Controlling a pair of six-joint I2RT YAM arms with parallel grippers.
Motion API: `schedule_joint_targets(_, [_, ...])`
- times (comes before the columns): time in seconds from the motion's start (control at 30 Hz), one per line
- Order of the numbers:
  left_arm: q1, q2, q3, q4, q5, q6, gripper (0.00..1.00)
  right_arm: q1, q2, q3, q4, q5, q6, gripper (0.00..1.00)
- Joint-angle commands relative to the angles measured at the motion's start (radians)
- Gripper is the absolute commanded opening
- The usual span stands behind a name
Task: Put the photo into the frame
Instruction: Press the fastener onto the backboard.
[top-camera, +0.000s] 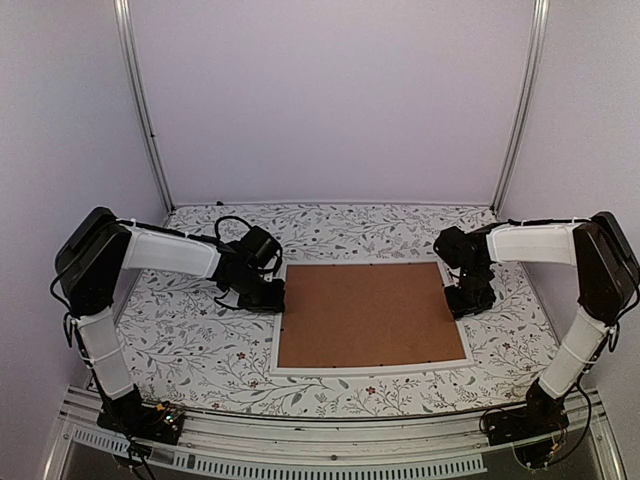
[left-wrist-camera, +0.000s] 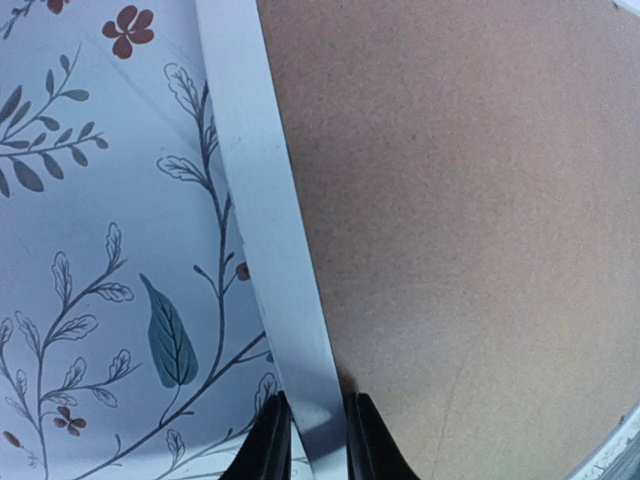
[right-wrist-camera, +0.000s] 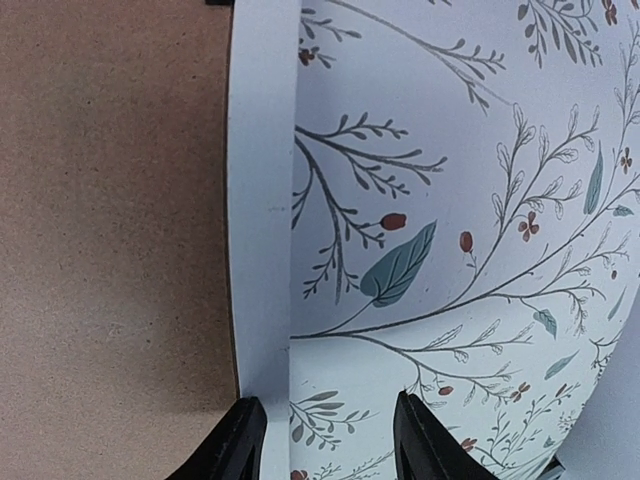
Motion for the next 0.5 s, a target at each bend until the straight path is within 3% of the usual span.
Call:
schedule_joint_targets(0.0, [-0.006, 0.052, -0.025, -0.004, -0.006, 0.030, 0.18, 0.045, 0.043, 0.017, 0.015, -0.041, 0.031, 0.49])
schedule_joint_targets(0.47, [-0.015, 0.063, -0.017, 0.000, -0.001, 0.028, 0.18, 0.117, 0.115, 0.019, 0.054, -0.073, 0.077, 0.48])
